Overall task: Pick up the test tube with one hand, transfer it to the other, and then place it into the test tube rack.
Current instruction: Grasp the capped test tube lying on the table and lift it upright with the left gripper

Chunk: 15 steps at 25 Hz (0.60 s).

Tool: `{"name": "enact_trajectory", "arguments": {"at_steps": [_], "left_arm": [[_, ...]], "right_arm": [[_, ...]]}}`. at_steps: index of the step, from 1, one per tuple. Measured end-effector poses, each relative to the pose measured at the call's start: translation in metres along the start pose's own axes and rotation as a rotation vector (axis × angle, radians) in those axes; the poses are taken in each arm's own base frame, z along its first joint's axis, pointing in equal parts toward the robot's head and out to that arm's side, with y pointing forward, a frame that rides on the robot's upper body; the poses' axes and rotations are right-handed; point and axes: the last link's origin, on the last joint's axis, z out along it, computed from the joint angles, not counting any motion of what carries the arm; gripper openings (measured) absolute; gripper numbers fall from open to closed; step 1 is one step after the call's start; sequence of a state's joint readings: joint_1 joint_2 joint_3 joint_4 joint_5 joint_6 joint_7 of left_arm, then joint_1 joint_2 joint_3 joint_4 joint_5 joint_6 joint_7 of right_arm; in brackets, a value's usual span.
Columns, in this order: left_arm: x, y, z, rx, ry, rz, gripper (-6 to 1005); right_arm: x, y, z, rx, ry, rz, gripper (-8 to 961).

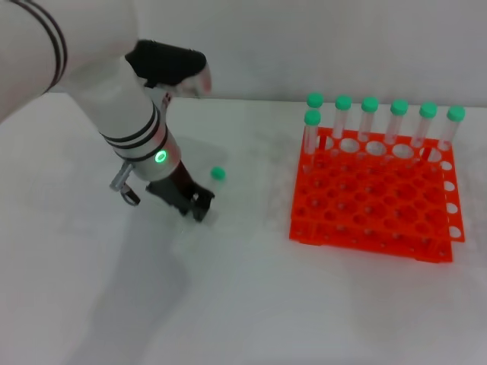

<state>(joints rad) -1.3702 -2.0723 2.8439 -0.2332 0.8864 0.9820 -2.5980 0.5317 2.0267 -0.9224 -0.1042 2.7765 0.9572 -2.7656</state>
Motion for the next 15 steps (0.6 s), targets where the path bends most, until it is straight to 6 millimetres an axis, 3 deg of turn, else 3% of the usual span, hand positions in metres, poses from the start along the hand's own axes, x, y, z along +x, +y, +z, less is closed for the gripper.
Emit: {"name": "enact_trajectory", "arguments": {"at_steps": [9,11,15], "left_arm": [[0.025,-0.049,-0.001,0.033,0.417,-0.215,191],[0.023,-0.066,0.001,0.037,0.559,-0.298,191],[0.010,-0.073,0.011,-0.002,0.733,-0.371,191]], "right_arm": [[-0.003,0.000,0.004,-0.003,-0.004,-0.003,831],[-0.003,0.001,0.005,-0.003,-0.001,-0.004,830],[-0.005,0.000,0.006,0.005,-0.008,0.016,829]]}}
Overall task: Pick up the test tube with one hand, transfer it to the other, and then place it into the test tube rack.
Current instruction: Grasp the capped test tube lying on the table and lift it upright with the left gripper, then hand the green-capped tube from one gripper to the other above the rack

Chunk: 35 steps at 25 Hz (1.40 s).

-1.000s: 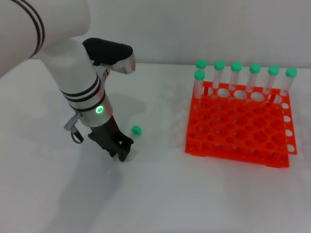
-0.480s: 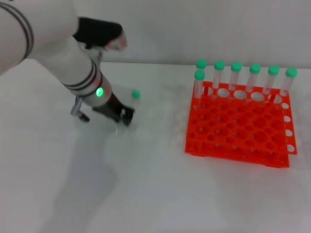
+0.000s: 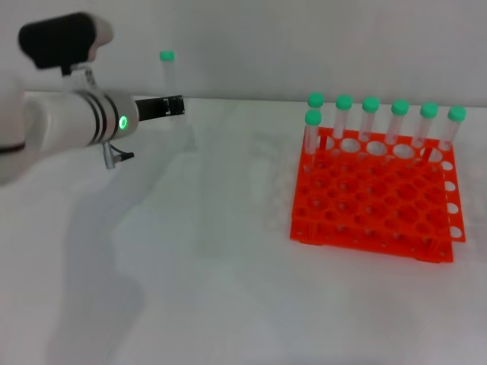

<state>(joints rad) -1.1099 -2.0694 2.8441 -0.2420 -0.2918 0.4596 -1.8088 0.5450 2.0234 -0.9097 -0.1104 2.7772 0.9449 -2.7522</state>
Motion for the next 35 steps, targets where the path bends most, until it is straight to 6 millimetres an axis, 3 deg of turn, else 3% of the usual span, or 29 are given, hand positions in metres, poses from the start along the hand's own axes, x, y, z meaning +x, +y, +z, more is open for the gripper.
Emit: {"name": "enact_trajectory", "arguments": {"at_steps": [5,8,11,12,14,15,16,21,22,25,27,35], "left_arm": [[-0.029,0.002,-0.018,-0.212,0.261,-0.080,192],[-0.044,0.003,-0.046,-0.301,0.512,-0.063,192],[-0.057,0.022,-0.064,-0.370,0.656,0.029,192],[-0.065,0.040,-0.065,-0.428,0.653,0.099,192],[-0.065,0.040,-0.065,-0.428,0.653,0.099,191],[-0.073,0.055,-0.064,-0.483,0.622,0.153,191],[-0.084,0.083,-0.061,-0.584,0.554,0.256,191],[-0.104,0.142,-0.051,-0.735,0.407,0.469,191],[-0.108,0.151,-0.050,-0.748,0.391,0.513,191],[-0.114,0.164,-0.050,-0.757,0.396,0.589,191],[-0.115,0.169,-0.052,-0.767,0.408,0.613,192],[-0.117,0.174,-0.054,-0.776,0.430,0.666,192]], "right_arm": [[-0.002,-0.002,0.001,0.013,-0.008,0.057,827],[-0.003,-0.003,0.001,0.012,-0.014,0.096,826],[-0.009,-0.002,-0.002,-0.033,-0.050,0.134,825],[-0.016,0.002,-0.002,-0.101,-0.071,0.140,825],[-0.019,0.003,-0.002,-0.139,-0.074,0.145,824],[-0.027,0.007,-0.001,-0.207,-0.079,0.151,824],[-0.034,0.008,-0.001,-0.256,-0.079,0.153,824],[-0.073,0.017,-0.009,-0.602,-0.092,0.127,822],[-0.073,0.017,-0.009,-0.602,-0.092,0.127,822],[-0.098,0.026,-0.019,-0.858,-0.061,0.120,821],[-0.103,0.032,-0.025,-0.954,-0.035,0.117,820],[-0.093,0.062,-0.040,-1.113,-0.001,0.138,818]]}}
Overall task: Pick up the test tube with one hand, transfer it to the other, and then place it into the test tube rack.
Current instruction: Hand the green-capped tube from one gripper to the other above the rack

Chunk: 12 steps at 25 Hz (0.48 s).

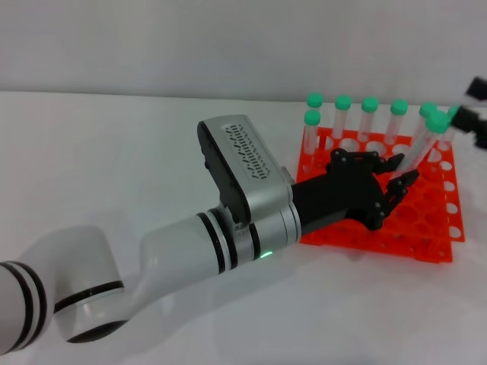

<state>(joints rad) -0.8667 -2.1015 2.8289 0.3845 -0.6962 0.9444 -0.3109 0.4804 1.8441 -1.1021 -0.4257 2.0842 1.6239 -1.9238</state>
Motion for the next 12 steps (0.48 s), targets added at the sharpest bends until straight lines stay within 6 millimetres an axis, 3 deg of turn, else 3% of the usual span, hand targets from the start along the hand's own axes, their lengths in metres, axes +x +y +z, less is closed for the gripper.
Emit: {"name": "enact_trajectory", "arguments": {"at_steps": [6,12], "left_arm": [[-0.002,0.001,-0.002,0.001,0.001,0.004,192],[-0.002,0.001,-0.003,0.001,0.005,0.003,191]], "right_arm": [[0.015,0.010,0.028,-0.058,0.043,0.010,816],[0.022,0.011,0.042,-0.070,0.076,0.009,814]]}}
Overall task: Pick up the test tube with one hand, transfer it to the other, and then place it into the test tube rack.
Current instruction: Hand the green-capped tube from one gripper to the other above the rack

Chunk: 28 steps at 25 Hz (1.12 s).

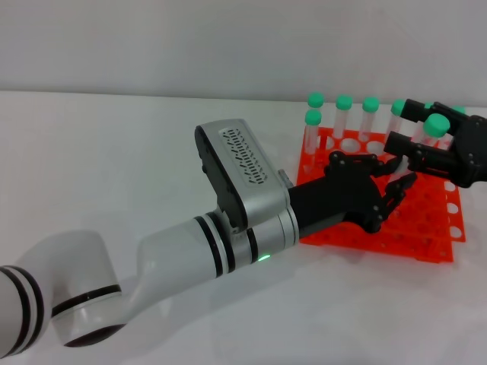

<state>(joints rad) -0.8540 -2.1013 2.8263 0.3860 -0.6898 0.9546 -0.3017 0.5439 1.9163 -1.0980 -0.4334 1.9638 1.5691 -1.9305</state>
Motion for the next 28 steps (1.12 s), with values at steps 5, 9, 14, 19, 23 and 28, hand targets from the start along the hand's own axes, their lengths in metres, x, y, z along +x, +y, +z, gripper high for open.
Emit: {"name": "enact_trajectory", "arguments": {"at_steps": [5,9,14,19,23,28], "left_arm": [[0.0002,-0.0034,-0.0042,0.031,0.019,-0.021,191],[0.0013,-0.0033,-0.0055,0.032,0.032,-0.023,191],[0.0008,-0.0038,-0.0061,0.033,0.029,-0.021,191],[0.0004,-0.0037,-0.0060,0.033,0.027,-0.021,191],[-0.0002,-0.0038,-0.0061,0.033,0.022,-0.020,192],[-0.0008,-0.0045,-0.0066,0.035,0.020,-0.016,192]], "right_arm": [[0.0044,-0.0008,-0.0025,0.031,-0.003,0.011,756],[0.0061,-0.0019,-0.0050,0.046,-0.001,0.014,679],[0.0067,-0.0038,-0.0043,0.056,0.008,0.016,576],[0.0056,-0.0051,-0.0064,0.060,0.011,-0.002,449],[0.0054,-0.0046,-0.0071,0.057,0.011,-0.029,365],[0.0055,-0.0045,-0.0071,0.056,0.013,-0.044,259]]}}
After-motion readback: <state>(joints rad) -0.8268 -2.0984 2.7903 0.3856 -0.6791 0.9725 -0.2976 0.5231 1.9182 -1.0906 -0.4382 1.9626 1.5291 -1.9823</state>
